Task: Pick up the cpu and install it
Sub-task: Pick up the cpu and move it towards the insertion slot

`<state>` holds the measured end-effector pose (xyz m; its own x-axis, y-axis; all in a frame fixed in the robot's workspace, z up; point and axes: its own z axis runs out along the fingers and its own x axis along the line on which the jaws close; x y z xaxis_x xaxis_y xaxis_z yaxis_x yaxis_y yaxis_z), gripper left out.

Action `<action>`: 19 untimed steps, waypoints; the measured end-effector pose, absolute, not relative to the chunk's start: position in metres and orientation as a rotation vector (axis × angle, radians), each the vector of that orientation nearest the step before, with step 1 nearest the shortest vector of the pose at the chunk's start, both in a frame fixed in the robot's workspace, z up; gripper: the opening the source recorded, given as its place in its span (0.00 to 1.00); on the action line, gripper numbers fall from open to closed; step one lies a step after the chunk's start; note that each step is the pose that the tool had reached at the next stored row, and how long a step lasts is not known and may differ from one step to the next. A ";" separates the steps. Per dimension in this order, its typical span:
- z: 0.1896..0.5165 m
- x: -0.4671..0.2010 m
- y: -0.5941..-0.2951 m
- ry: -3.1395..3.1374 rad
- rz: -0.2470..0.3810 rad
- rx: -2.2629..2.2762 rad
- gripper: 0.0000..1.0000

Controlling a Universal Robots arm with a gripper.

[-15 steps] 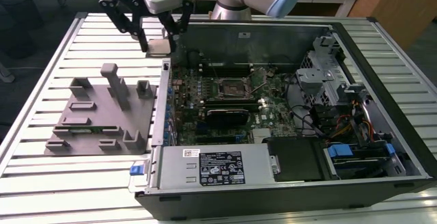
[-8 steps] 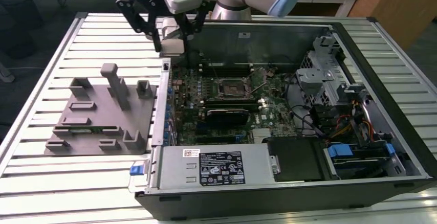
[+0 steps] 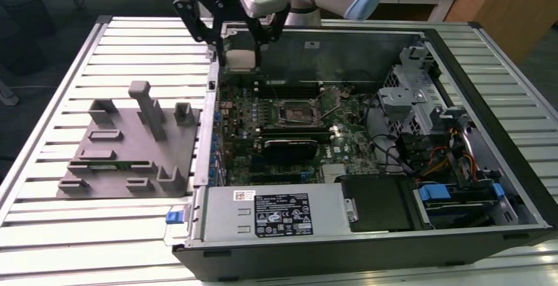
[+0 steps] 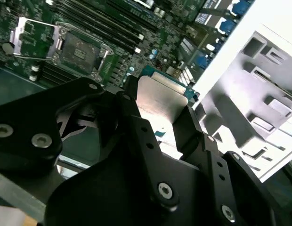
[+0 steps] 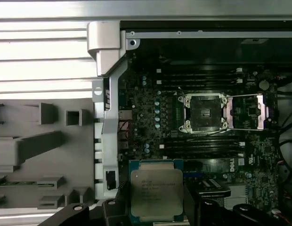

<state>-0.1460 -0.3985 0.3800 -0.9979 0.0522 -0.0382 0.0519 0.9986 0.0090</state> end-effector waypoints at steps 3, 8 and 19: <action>0.380 -0.136 -0.398 3.102 0.012 0.081 0.55; 0.380 -0.120 -0.398 3.103 0.012 0.081 0.55; 0.371 -0.090 -0.398 3.105 0.012 0.081 0.55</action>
